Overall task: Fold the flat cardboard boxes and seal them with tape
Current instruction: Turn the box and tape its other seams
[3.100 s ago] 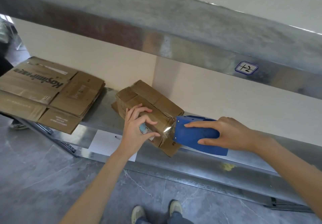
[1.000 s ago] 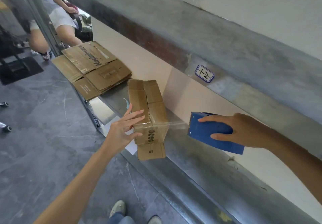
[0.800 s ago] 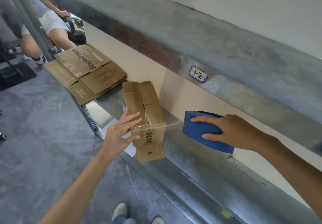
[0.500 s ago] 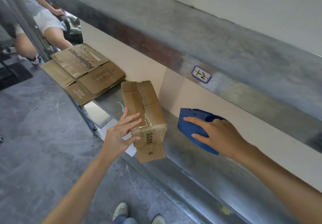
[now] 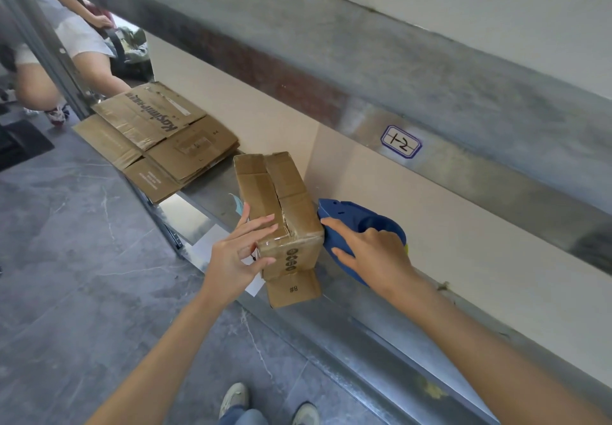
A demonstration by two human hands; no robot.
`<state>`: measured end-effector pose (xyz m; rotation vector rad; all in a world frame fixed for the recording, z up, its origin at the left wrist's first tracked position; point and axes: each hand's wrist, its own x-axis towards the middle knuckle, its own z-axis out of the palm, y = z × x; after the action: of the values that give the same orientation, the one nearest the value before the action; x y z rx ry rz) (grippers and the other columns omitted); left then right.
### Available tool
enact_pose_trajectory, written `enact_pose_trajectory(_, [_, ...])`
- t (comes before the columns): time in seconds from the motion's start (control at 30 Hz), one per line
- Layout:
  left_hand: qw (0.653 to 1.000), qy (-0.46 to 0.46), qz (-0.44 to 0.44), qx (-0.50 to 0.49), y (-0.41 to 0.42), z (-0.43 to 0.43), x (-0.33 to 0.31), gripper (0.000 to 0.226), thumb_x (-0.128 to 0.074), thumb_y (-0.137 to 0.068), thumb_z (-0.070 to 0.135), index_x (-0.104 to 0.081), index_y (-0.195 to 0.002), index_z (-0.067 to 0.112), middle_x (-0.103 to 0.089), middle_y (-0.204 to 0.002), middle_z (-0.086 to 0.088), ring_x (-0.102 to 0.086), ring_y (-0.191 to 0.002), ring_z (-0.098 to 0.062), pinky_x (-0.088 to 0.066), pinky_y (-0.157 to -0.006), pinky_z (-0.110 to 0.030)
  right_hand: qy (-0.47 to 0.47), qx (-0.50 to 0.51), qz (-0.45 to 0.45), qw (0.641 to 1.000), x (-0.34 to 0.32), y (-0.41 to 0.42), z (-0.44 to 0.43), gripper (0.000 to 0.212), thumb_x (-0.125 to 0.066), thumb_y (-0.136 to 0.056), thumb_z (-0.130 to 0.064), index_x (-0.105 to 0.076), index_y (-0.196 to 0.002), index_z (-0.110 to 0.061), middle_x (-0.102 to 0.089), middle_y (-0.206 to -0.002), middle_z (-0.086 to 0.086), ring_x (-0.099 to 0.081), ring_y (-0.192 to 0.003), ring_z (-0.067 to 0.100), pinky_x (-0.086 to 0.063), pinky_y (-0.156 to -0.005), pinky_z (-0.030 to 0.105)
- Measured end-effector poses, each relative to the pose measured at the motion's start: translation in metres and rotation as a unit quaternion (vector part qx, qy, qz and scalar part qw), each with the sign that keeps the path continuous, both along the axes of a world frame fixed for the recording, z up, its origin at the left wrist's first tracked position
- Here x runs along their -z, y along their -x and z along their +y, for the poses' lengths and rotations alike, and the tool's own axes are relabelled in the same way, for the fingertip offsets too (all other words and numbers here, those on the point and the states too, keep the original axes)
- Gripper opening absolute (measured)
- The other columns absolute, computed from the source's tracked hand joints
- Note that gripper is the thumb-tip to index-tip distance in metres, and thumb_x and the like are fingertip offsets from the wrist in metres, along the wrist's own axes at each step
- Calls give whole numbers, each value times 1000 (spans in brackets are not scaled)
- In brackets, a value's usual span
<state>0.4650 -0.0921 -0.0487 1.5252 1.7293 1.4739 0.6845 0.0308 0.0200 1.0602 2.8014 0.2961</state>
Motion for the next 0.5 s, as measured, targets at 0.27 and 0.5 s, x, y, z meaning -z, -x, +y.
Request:
enact_pose_trajectory(0.27, [1000, 0, 6, 2, 0, 1, -2, 58, -83, -72, 0, -64, -127, 5, -56, -140, 1, -18, -149, -6, -53, -92, -19, 90, 65, 77, 991, 19, 11, 14, 46, -47, -101, -44, -30, -143, -34, -41, -58, -2, -40, -45, 15, -26, -40, 30])
enact_pose_trajectory(0.5, [1000, 6, 3, 3, 1, 2, 2, 61, -83, -72, 0, -63, -129, 10, -55, -141, 7, -18, -149, -3, -50, -99, -23, 118, 133, 139, 974, 52, -35, 11, 45, -50, -101, -42, -33, -142, -35, -46, -51, -1, -46, -43, 15, -40, -42, 37])
